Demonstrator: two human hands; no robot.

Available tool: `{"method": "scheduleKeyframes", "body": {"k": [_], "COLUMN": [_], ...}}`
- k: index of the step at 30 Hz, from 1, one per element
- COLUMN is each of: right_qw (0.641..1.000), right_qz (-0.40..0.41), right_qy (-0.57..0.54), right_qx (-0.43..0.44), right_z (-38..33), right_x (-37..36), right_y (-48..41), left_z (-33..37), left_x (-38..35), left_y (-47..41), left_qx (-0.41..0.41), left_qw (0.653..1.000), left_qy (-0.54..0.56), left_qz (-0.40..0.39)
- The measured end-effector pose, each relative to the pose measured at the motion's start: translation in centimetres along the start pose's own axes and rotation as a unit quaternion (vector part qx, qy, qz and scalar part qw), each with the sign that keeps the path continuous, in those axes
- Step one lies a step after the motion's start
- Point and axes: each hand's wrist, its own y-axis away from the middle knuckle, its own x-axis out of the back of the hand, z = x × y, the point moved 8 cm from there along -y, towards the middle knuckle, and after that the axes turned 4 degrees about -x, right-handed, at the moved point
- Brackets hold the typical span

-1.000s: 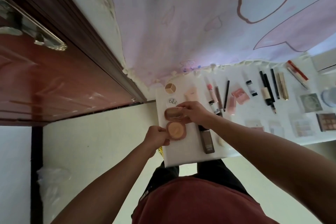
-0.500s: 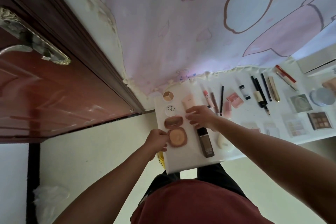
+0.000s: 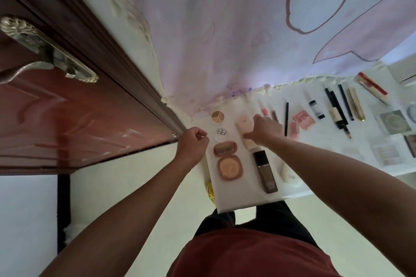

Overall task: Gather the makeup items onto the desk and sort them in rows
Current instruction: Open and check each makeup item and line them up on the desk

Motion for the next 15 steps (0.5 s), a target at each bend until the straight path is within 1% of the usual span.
{"method": "scheduleKeyframes", "body": {"k": [2, 6, 8, 10, 11, 13, 14, 15], "right_qw": [1.000, 0.998, 0.995, 0.988, 0.978, 0.934, 0.915, 0.912], "right_qz": [-0.010, -0.046, -0.066, -0.074, -0.088, -0.139, -0.168, -0.182], "right_qy": [-0.002, -0.040, -0.070, -0.128, -0.185, -0.323, -0.362, -0.365], "right_qx": [-0.009, -0.028, -0.029, -0.035, -0.043, -0.056, -0.054, -0.042], "right_z": [-0.4, -0.6, -0.2, 0.5, 0.8, 1.3, 1.4, 1.5], "right_x": [-0.6, -1.2, -0.8, 0.2, 1.0, 2.7, 3.7, 4.9], "right_y": [-0.1, 0.0, 0.0, 0.0, 0.3, 1.4, 2.2, 3.0], "left_z": [0.3, 0.5, 1.0, 1.6, 2.1, 3.3, 4.0, 4.5], "left_x": [0.6, 1.0, 1.0, 1.0, 0.9, 0.8, 0.7, 0.6], "left_y": [-0.1, -0.1, -0.1, -0.3, -0.3, -0.5, -0.7, -0.8], "left_qx": [-0.008, -0.009, -0.012, -0.019, -0.023, -0.031, -0.034, -0.039], "left_qw": [1.000, 1.000, 1.000, 1.000, 1.000, 0.999, 0.999, 0.999], "left_qy": [0.001, 0.001, 0.003, 0.003, 0.003, 0.016, 0.026, 0.030], "left_qz": [0.011, 0.015, 0.014, 0.011, 0.007, -0.005, -0.010, -0.014]}}
